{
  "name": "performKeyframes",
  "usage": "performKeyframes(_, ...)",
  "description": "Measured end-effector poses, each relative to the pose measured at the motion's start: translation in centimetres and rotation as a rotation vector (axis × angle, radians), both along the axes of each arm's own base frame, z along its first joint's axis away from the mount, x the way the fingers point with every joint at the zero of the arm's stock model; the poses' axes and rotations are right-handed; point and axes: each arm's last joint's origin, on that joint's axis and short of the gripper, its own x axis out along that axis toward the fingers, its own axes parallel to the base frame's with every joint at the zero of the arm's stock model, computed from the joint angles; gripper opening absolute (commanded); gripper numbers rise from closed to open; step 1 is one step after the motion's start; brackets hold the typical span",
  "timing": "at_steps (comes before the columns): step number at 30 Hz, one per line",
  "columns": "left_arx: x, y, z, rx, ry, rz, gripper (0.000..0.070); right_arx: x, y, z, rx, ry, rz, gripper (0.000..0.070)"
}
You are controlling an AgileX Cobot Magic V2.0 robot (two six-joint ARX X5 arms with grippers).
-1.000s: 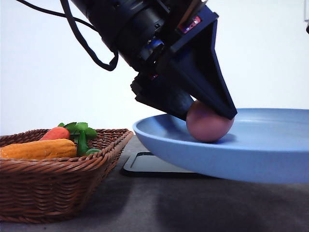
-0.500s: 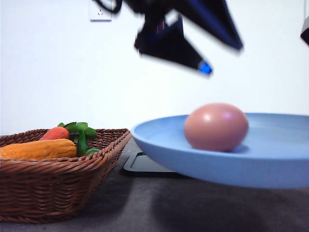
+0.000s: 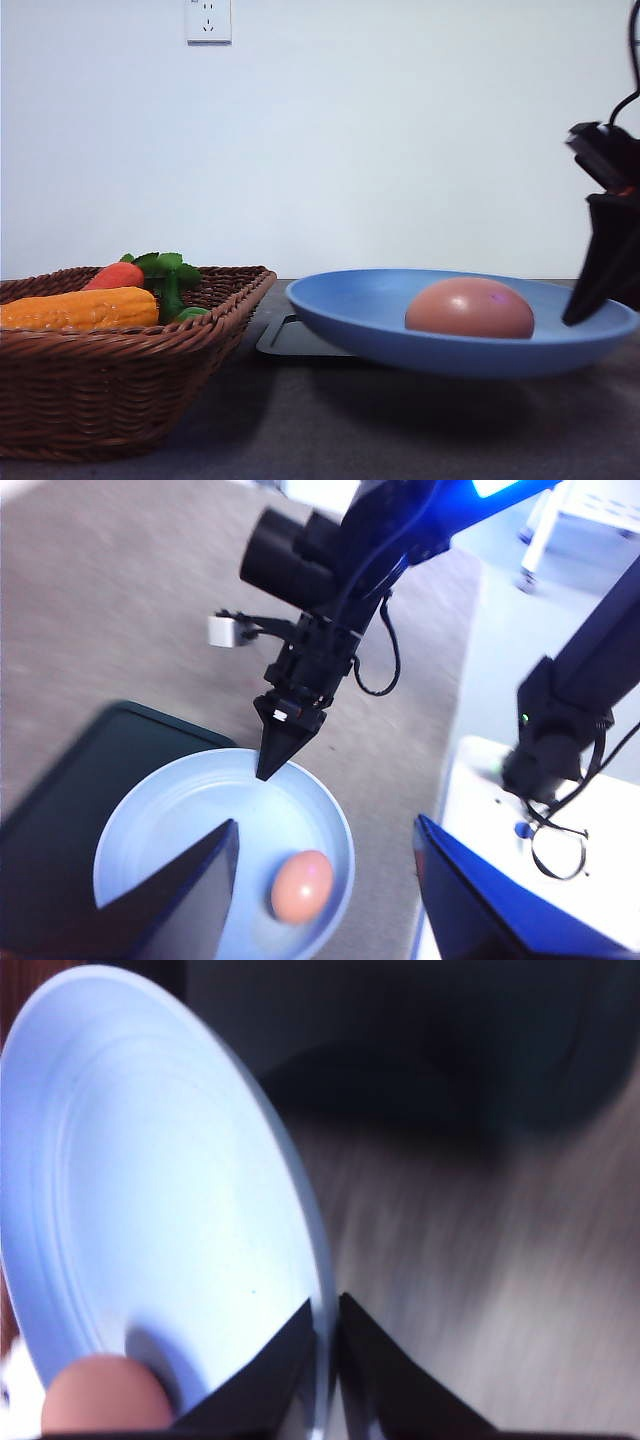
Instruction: Transfer egg from basket to plate and serve
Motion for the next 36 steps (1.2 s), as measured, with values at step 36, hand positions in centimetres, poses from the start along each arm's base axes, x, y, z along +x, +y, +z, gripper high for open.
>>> performKeyframes(36, -3.7, 4.9, 2.4, -0.127, 0.001, 0.067, 0.0359, 11.3, -1.0, -0.8, -0.044, -0.044, -0.088, 0.0219)
